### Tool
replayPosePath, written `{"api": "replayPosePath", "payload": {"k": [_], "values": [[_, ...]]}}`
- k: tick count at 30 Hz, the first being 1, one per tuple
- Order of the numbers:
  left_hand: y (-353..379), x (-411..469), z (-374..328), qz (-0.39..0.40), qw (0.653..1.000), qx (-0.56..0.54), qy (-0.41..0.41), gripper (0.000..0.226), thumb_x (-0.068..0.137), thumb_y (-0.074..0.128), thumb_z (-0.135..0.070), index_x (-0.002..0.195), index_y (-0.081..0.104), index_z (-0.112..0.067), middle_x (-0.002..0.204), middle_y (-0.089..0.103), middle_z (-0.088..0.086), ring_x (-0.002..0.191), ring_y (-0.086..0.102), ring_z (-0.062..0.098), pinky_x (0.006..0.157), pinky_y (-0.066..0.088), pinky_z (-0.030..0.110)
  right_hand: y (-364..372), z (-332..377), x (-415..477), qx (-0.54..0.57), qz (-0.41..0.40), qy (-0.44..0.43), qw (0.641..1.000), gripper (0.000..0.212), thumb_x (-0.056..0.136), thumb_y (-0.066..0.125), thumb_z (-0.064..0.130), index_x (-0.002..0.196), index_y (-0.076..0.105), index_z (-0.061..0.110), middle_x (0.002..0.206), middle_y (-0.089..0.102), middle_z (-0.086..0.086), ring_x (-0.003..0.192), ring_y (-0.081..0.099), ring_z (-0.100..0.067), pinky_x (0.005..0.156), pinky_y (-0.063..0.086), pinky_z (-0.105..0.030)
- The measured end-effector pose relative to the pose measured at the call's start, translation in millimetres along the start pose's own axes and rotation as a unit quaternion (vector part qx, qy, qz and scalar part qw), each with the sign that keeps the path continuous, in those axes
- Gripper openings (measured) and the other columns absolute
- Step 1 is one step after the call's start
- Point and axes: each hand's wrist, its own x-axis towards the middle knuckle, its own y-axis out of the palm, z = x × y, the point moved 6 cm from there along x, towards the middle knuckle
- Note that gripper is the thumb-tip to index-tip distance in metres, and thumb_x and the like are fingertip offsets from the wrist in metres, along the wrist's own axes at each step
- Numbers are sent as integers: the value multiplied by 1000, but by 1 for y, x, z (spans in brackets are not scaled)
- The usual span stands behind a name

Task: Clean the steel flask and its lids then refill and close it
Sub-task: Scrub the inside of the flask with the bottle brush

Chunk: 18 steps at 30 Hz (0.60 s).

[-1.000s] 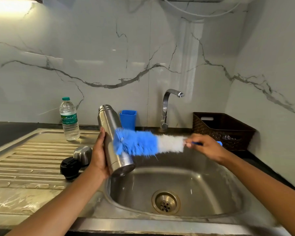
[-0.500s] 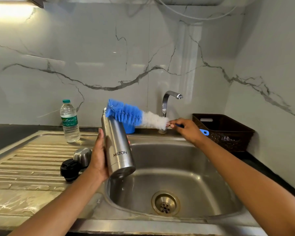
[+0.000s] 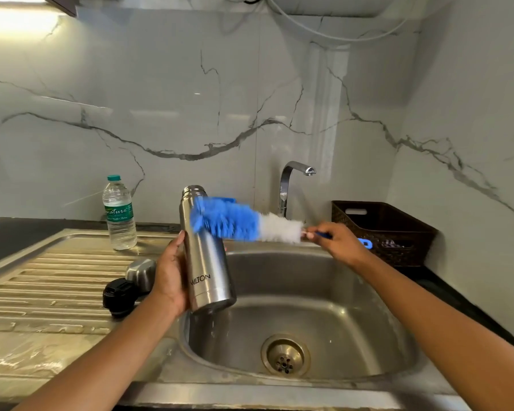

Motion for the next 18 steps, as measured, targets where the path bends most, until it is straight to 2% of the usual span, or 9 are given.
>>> {"api": "replayPosePath", "payload": {"k": [2, 5, 7, 9, 12, 15, 18], "values": [[2, 1, 3, 27, 1000, 4, -5, 67, 81, 48, -63, 122, 58, -10, 102, 67, 19, 80, 66, 29, 66, 57, 37, 4, 2, 21, 24, -33, 18, 999, 14, 90, 61, 8, 99, 72, 10, 93, 65, 3, 84, 59, 6, 76, 39, -5], [5, 0, 4, 37, 999, 19, 1, 61, 75, 50, -61, 110, 60, -11, 79, 68, 15, 65, 67, 26, 57, 58, 35, 14, 1, 26, 53, -28, 35, 998, 18, 90, 61, 10, 105, 70, 14, 103, 66, -2, 96, 60, -11, 84, 41, -8], [4, 1, 2, 30, 999, 31, 12, 55, 76, 52, -58, 109, 60, -14, 78, 67, 12, 65, 66, 25, 55, 57, 34, 14, 0, 11, 61, -8, 33, 998, 18, 89, 62, 11, 99, 69, 24, 101, 67, 0, 95, 61, -7, 87, 43, -15], [3, 2, -2, 29, 999, 26, 29, 50, 79, 51, -56, 108, 62, -16, 83, 67, 11, 67, 65, 24, 58, 56, 33, 8, -5, -12, 38, 12, 21, 999, 23, 88, 62, 9, 96, 67, 30, 95, 66, 0, 87, 60, -4, 81, 43, -17], [4, 3, -4, 45, 999, -3, 21, 56, 82, 49, -55, 118, 61, -14, 96, 68, 14, 79, 69, 28, 68, 55, 39, -3, -12, -51, 25, 55, 34, 998, 19, 87, 62, 8, 100, 69, 20, 95, 66, -5, 86, 60, -3, 78, 44, -13], [6, 1, -1, 54, 998, -41, -10, 61, 86, 44, -59, 120, 58, -11, 95, 70, 16, 83, 70, 30, 70, 55, 44, -6, -14, -71, 15, 88, 35, 995, 20, 87, 62, 7, 105, 71, 8, 84, 60, 3, 78, 57, 6, 72, 41, -7], [6, 0, 1, 70, 996, -50, -14, 58, 89, 38, -59, 114, 60, -11, 89, 71, 14, 73, 70, 27, 60, 58, 37, -5, -7, -49, -2, 41, 11, 999, 24, 87, 62, 6, 104, 68, 22, 85, 62, 6, 80, 58, 8, 73, 41, -9]]}}
